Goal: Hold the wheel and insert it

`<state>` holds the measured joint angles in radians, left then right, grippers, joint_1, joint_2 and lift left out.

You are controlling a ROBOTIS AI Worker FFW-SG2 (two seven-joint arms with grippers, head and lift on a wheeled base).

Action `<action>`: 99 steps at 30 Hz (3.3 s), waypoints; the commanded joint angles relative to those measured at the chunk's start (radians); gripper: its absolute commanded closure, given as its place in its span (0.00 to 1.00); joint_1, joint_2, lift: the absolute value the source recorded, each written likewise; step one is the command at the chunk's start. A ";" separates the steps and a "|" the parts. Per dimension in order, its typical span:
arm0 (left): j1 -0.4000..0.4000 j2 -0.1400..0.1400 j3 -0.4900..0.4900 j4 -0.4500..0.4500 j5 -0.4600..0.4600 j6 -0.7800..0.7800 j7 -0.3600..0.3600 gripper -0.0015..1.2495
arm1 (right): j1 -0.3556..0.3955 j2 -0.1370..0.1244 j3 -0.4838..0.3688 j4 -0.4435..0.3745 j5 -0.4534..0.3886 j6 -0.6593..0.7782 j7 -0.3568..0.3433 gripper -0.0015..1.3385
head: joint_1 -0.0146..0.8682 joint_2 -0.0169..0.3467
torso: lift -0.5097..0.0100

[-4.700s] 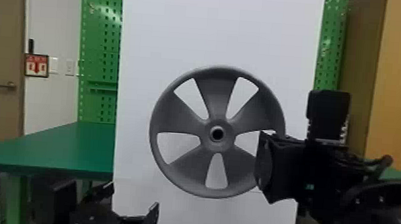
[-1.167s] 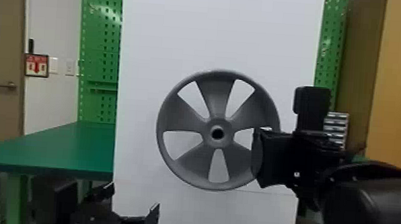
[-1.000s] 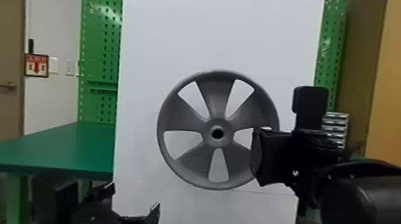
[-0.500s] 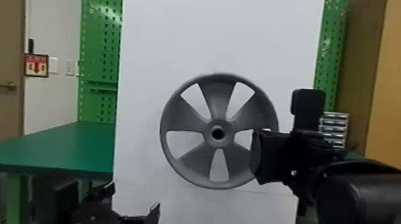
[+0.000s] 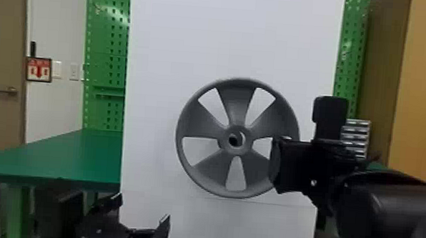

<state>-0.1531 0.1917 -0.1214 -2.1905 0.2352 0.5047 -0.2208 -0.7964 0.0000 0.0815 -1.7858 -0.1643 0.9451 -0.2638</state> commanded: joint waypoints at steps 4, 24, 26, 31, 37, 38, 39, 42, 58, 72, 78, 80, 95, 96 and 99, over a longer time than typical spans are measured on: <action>0.001 0.000 0.000 0.000 0.001 0.000 0.000 0.08 | -0.015 0.001 -0.006 0.032 -0.004 -0.014 0.000 0.88 | 0.13 0.09 | 0.13; 0.001 0.000 -0.001 0.000 0.001 0.000 0.000 0.08 | -0.030 0.001 0.012 0.103 -0.001 -0.042 0.000 0.88 | 0.13 0.09 | 0.13; 0.001 0.000 -0.001 0.001 0.001 0.000 0.000 0.08 | -0.032 0.001 0.014 0.108 -0.001 -0.043 0.000 0.88 | 0.13 0.09 | 0.13; 0.000 0.000 0.000 0.001 0.001 0.000 0.000 0.08 | -0.033 0.001 0.017 0.117 0.000 -0.054 0.000 0.88 | 0.13 0.09 | 0.13; 0.001 0.000 -0.001 0.000 0.003 0.000 0.000 0.08 | -0.037 0.001 0.021 0.129 0.006 -0.057 0.001 0.88 | 0.13 0.09 | 0.13; 0.000 0.000 -0.001 0.000 0.003 0.000 0.000 0.08 | -0.037 0.001 0.021 0.132 0.008 -0.057 0.000 0.88 | 0.13 0.09 | 0.13; 0.000 0.000 -0.001 0.000 0.003 0.000 0.000 0.08 | -0.035 0.001 0.023 0.135 0.008 -0.062 0.000 0.88 | 0.13 0.09 | 0.13; 0.001 0.000 -0.001 0.000 0.003 0.000 0.000 0.08 | -0.033 0.001 0.020 0.140 0.011 -0.074 0.001 0.88 | 0.13 0.09 | 0.13; -0.002 0.000 -0.001 0.001 0.003 0.000 0.000 0.08 | -0.058 0.001 0.027 0.164 0.017 -0.081 0.000 0.88 | 0.13 0.09 | 0.13; -0.003 0.000 -0.001 0.001 0.001 -0.002 0.001 0.08 | -0.083 -0.002 0.035 0.217 0.037 -0.111 0.000 0.88 | 0.13 0.09 | 0.13; -0.003 0.000 -0.001 0.001 0.003 -0.002 0.001 0.08 | -0.093 -0.005 0.029 0.250 0.046 -0.131 0.000 0.88 | 0.13 0.09 | 0.13; -0.003 0.000 -0.001 0.001 0.003 -0.002 0.000 0.08 | -0.098 -0.005 0.027 0.259 0.049 -0.134 0.000 0.88 | 0.13 0.09 | 0.13; -0.003 0.000 -0.003 0.001 0.004 -0.002 0.001 0.08 | -0.124 -0.008 0.017 0.325 0.066 -0.169 0.000 0.88 | 0.13 0.09 | 0.13; -0.003 0.000 -0.003 0.001 0.004 -0.002 0.001 0.08 | -0.124 -0.009 0.017 0.325 0.066 -0.170 0.000 0.88 | 0.13 0.09 | 0.13; -0.002 0.000 -0.001 0.001 0.004 -0.002 0.001 0.08 | -0.124 -0.009 0.017 0.327 0.066 -0.175 0.000 0.88 | 0.13 0.09 | 0.13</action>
<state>-0.1571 0.1917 -0.1237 -2.1890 0.2392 0.5031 -0.2194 -0.9204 -0.0080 0.0993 -1.4620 -0.0986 0.7760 -0.2636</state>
